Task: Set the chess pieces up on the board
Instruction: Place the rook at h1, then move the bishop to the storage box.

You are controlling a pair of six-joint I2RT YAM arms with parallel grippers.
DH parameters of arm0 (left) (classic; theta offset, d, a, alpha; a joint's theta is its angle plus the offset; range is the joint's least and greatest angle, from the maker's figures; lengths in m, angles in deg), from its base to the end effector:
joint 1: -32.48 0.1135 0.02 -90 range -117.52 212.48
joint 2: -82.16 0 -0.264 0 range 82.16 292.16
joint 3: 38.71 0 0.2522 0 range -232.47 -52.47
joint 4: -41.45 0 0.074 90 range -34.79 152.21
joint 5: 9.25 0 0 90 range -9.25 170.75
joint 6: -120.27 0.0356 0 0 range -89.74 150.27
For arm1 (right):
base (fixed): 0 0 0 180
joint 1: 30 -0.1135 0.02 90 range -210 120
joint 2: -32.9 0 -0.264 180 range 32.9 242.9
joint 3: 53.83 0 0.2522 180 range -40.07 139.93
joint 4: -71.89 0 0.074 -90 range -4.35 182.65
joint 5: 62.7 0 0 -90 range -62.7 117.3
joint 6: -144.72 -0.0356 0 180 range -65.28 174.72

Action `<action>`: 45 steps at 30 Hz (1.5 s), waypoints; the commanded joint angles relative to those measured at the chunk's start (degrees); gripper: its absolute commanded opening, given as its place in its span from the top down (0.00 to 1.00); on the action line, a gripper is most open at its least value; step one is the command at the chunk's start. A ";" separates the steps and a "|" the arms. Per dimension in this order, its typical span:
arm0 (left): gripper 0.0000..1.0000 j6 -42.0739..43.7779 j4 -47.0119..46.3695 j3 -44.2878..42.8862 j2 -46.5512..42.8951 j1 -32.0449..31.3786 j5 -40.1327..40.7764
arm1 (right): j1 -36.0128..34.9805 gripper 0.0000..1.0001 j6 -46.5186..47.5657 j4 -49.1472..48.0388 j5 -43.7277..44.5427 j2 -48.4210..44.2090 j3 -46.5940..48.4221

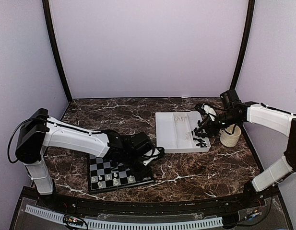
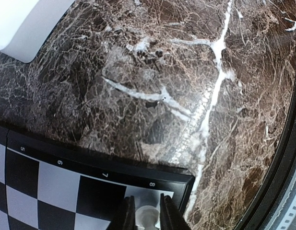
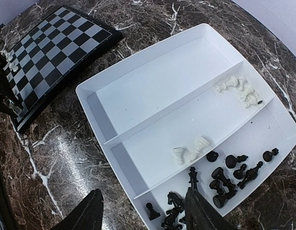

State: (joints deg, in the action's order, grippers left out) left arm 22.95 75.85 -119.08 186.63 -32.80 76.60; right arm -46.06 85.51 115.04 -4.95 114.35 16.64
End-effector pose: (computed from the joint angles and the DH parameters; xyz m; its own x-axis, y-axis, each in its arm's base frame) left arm 0.1538 -0.3403 0.1728 -0.4711 0.7194 -0.5104 0.8689 0.4783 -0.1278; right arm 0.2728 0.0983 0.2422 -0.3954 -0.5643 -0.7247 -0.8577 0.5091 0.0715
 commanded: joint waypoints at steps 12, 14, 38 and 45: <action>0.60 0.07 2.12 -5.32 -8.25 -0.29 1.51 | 0.24 0.40 0.22 4.64 -0.16 3.54 6.57; 0.57 0.85 1.81 -6.38 -10.01 -0.18 2.24 | 0.24 0.40 -0.22 6.01 2.30 5.94 9.72; 0.53 -7.57 -12.60 -7.48 -10.59 17.09 -5.76 | -9.36 0.63 3.12 29.56 27.86 40.77 46.29; 0.53 -6.70 -12.85 -7.53 -9.37 17.60 -7.22 | -10.58 0.69 3.98 30.04 33.84 42.71 46.00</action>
State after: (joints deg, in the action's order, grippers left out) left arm 15.65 64.34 -124.89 177.42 -15.77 71.05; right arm -55.89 88.20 143.71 23.51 155.88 61.33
